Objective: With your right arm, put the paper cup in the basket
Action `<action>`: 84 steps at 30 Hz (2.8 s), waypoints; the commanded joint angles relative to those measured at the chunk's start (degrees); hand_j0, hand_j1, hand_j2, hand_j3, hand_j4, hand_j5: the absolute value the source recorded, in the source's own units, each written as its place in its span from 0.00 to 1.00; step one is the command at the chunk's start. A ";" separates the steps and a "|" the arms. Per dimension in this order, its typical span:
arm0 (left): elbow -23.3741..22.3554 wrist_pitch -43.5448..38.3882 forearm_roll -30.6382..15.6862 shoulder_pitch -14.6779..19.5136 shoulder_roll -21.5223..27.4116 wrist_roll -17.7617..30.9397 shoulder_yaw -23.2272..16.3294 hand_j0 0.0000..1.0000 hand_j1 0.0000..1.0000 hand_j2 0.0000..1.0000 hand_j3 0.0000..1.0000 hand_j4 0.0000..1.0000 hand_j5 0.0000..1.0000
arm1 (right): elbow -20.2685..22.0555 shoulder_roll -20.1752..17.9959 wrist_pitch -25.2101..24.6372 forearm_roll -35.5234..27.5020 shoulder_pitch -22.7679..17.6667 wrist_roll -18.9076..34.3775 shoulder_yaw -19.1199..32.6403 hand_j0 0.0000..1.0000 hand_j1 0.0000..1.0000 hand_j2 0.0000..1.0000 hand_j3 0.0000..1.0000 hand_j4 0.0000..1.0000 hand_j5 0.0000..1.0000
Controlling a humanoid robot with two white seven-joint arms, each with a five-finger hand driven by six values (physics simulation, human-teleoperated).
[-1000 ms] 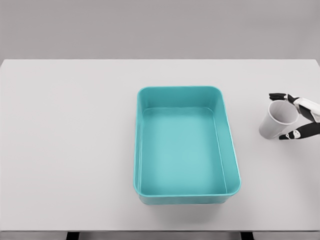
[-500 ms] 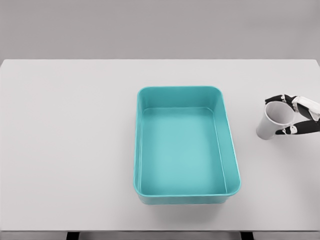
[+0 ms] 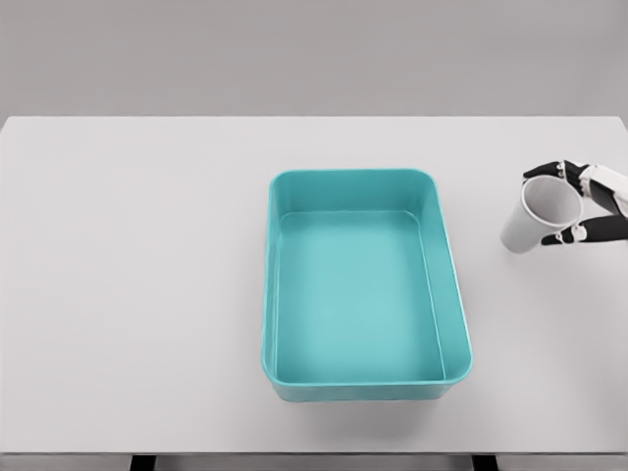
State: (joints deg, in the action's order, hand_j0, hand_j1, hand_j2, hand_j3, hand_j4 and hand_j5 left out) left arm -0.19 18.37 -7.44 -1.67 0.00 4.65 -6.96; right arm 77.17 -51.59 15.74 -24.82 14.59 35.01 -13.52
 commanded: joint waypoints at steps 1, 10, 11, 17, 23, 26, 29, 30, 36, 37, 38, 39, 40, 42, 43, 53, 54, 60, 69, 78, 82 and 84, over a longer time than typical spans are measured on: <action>0.02 0.00 -0.03 0.00 0.00 0.01 0.02 1.00 1.00 1.00 1.00 1.00 1.00 | 1.31 0.00 -0.19 -0.75 0.00 -0.01 1.22 0.71 0.71 0.71 0.71 0.71 0.71; 0.02 0.00 -0.03 0.00 0.00 0.01 0.02 1.00 1.00 1.00 1.00 1.00 1.00 | 7.46 3.25 -1.07 -2.25 3.25 -0.01 1.13 0.71 0.71 0.71 0.71 0.71 0.71; 0.02 0.00 -0.03 0.00 0.00 0.01 0.02 1.00 1.00 1.00 1.00 1.00 1.00 | 7.99 3.51 -1.15 -2.25 3.34 -0.01 1.13 0.72 0.72 0.72 0.72 0.72 0.72; 0.02 0.00 -0.03 0.00 0.00 0.01 0.02 1.00 1.00 1.00 1.00 1.00 1.00 | 12.21 5.53 -1.51 -2.25 5.45 -0.01 1.04 0.72 0.72 0.72 0.72 0.72 0.72; 0.02 0.00 -0.03 0.00 0.00 0.01 0.02 1.00 1.00 1.00 1.00 1.00 1.00 | 15.90 9.93 -3.53 -1.98 8.70 -0.01 -2.11 0.72 0.72 0.72 0.72 0.72 0.72; 0.02 0.09 -0.03 0.00 0.00 0.01 0.02 1.00 1.00 1.00 1.00 1.00 1.00 | 15.90 10.89 -3.53 -1.54 9.58 -0.01 -3.97 0.72 0.72 0.72 0.72 0.72 0.72; 0.02 0.00 -0.03 0.00 0.00 0.01 0.02 1.00 1.00 1.00 1.00 1.00 1.00 | 15.90 12.30 -3.44 -0.32 9.93 -0.01 -5.37 0.71 0.71 0.71 0.71 0.71 0.71; 0.02 0.00 -0.03 0.00 0.00 0.01 0.02 1.00 1.00 1.00 1.00 1.00 1.00 | 15.90 13.53 -3.44 0.74 9.93 -0.01 -5.46 0.71 0.71 0.71 0.71 0.71 0.71; 0.02 0.00 -0.03 0.00 0.00 0.01 0.02 1.00 1.00 1.00 1.00 1.00 1.00 | 15.20 17.48 -3.44 6.09 10.81 -0.01 -8.01 0.72 0.72 0.72 0.72 0.72 0.72; 0.02 0.00 -0.03 0.00 0.00 0.01 0.02 1.00 1.00 1.00 1.00 1.00 1.00 | 14.85 18.19 -3.44 7.07 10.81 -0.01 -8.18 0.72 0.72 0.72 0.72 0.72 0.72; 0.02 0.00 -0.03 0.00 0.00 0.01 0.02 1.00 1.00 1.00 1.00 1.00 1.00 | 14.41 18.63 -3.35 7.33 10.81 -0.01 -8.36 0.72 0.72 0.72 0.72 0.72 0.72; 0.02 0.00 -0.03 0.00 0.00 0.01 0.02 1.00 1.00 1.00 1.00 1.00 1.00 | 13.62 18.98 -3.00 7.51 10.81 -0.01 -8.88 0.72 0.72 0.72 0.72 0.72 0.72; 0.02 0.00 -0.03 0.00 0.00 0.01 0.02 1.00 1.00 1.00 1.00 1.00 1.00 | 12.48 19.16 -2.65 7.60 10.81 -0.01 -9.59 0.72 0.72 0.72 0.72 0.72 0.72; 0.02 0.00 -0.03 0.00 0.00 0.01 0.02 1.00 1.00 1.00 1.00 1.00 1.00 | 11.51 19.59 -2.74 9.26 11.16 -0.01 -9.94 0.72 0.72 0.72 0.72 0.72 0.72; 0.02 0.00 -0.03 0.00 0.00 0.01 0.02 1.00 1.00 1.00 1.00 1.00 1.00 | 10.81 20.12 -2.65 10.41 11.25 -0.01 -9.94 0.72 0.72 0.72 0.72 0.72 0.72; 0.02 0.00 -0.03 0.00 0.00 0.01 0.02 1.00 1.00 1.00 1.00 1.00 1.00 | 9.57 20.65 -2.56 14.80 11.78 -0.01 -10.82 0.72 0.72 0.72 0.72 0.72 0.72; 0.02 0.00 -0.03 0.00 0.00 0.01 0.02 1.00 1.00 1.00 1.00 1.00 1.00 | 9.57 20.74 -2.65 17.08 11.78 -0.01 -11.00 0.72 0.72 0.72 0.72 0.72 0.72; 0.02 0.00 -0.03 0.00 0.00 0.01 0.02 1.00 1.00 1.00 1.00 1.00 1.00 | 9.66 21.53 -2.56 26.40 12.57 -0.01 -11.44 0.71 0.71 0.71 0.71 0.71 0.71; -0.07 0.00 -0.03 0.00 0.00 0.01 0.02 1.00 1.00 1.00 1.00 1.00 1.00 | 10.98 23.29 -1.33 38.36 14.94 -0.01 -18.99 0.71 0.71 0.71 0.71 0.71 0.71; -0.07 0.00 -0.03 0.00 0.00 0.01 0.02 1.00 1.00 1.00 1.00 1.00 1.00 | 19.33 21.00 2.62 28.26 9.94 -0.01 -0.11 1.00 1.00 1.00 1.00 1.00 1.00; 0.02 0.00 -0.03 0.00 0.00 0.01 0.02 1.00 1.00 1.00 1.00 1.00 1.00 | 19.15 18.89 4.91 14.90 4.66 -0.01 12.64 1.00 1.00 1.00 1.00 1.00 1.00; 0.02 0.00 -0.03 0.00 0.00 0.01 0.02 1.00 1.00 1.00 1.00 1.00 1.00 | 19.07 17.40 5.88 5.41 3.17 -0.01 15.72 1.00 1.00 1.00 1.00 1.00 1.00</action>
State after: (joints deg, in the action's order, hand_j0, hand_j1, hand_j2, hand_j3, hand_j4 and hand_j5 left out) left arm -0.19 18.37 -7.45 -1.67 0.00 4.65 -6.96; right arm 96.13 -32.85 20.81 -11.25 16.70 35.03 -2.40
